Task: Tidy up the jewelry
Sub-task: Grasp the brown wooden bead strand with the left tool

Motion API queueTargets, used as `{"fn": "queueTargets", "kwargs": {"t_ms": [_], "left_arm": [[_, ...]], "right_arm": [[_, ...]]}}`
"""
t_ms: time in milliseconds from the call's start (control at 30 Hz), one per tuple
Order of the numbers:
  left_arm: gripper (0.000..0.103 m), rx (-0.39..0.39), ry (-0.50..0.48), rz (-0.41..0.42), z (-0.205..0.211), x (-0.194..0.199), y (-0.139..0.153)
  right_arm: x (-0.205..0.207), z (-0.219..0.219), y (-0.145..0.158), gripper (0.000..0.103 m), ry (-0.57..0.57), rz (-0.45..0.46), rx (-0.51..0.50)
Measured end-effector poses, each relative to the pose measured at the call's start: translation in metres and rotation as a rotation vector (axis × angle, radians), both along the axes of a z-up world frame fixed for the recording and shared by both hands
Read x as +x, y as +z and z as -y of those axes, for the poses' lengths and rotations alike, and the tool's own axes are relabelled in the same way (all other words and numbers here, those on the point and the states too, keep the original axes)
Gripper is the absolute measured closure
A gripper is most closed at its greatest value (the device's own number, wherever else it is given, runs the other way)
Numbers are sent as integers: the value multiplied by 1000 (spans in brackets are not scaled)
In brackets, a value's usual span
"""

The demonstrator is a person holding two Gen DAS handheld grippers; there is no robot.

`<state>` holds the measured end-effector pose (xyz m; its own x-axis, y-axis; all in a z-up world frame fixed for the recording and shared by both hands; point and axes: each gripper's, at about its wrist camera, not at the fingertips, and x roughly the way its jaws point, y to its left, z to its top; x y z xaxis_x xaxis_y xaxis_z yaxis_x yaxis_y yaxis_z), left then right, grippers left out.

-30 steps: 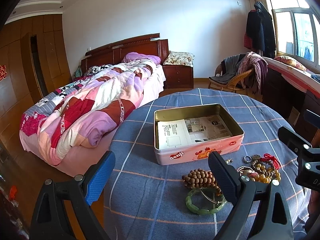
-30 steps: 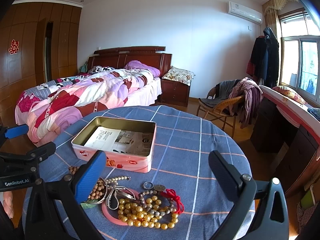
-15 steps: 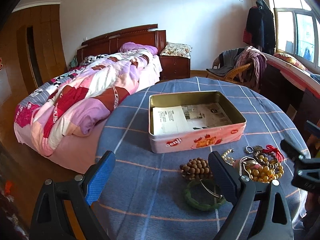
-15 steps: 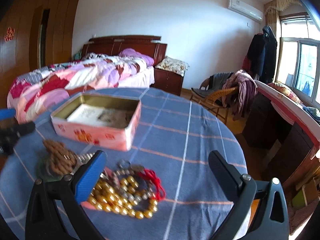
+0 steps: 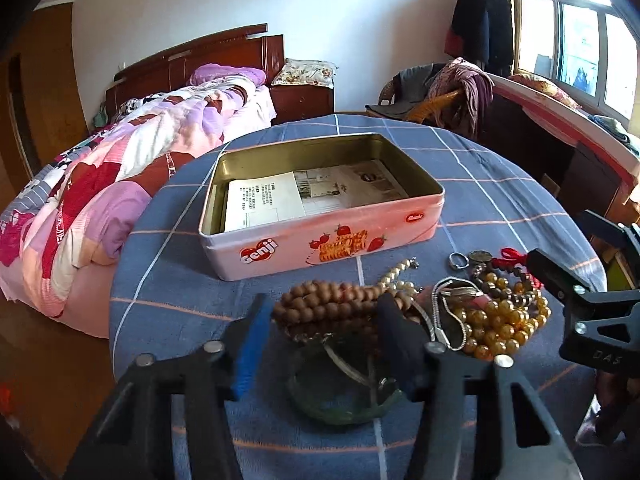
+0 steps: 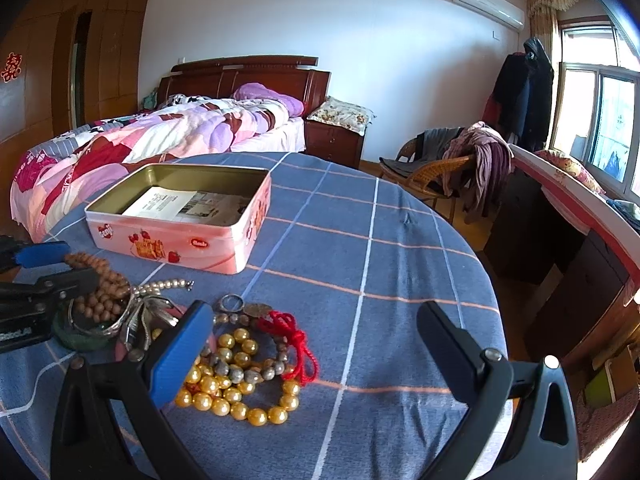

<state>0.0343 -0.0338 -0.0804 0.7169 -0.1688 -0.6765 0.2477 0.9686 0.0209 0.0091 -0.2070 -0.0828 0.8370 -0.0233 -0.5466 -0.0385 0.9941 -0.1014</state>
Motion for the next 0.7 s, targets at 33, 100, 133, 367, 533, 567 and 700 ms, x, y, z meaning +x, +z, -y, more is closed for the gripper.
{"fn": "queueTargets", "kwargs": {"t_ms": [33, 100, 133, 367, 533, 567, 700], "left_arm": [[65, -5, -7, 6, 0, 0, 1], [93, -18, -23, 18, -2, -2, 4], [93, -46, -44, 21, -3, -3, 7], [103, -86, -81, 30, -7, -5, 13], [91, -45, 21, 26, -14, 5, 13], [61, -40, 44, 16, -15, 8, 11], [12, -100, 101, 46, -22, 8, 15]], "right_arm": [[1, -2, 0, 0, -1, 0, 0], [1, -1, 0, 0, 0, 2, 1], [2, -2, 0, 0, -1, 1, 1], [3, -1, 0, 0, -1, -1, 6], [4, -2, 0, 0, 3, -2, 6], [5, -3, 0, 0, 4, -3, 4], [4, -6, -1, 0, 9, -2, -7]]}}
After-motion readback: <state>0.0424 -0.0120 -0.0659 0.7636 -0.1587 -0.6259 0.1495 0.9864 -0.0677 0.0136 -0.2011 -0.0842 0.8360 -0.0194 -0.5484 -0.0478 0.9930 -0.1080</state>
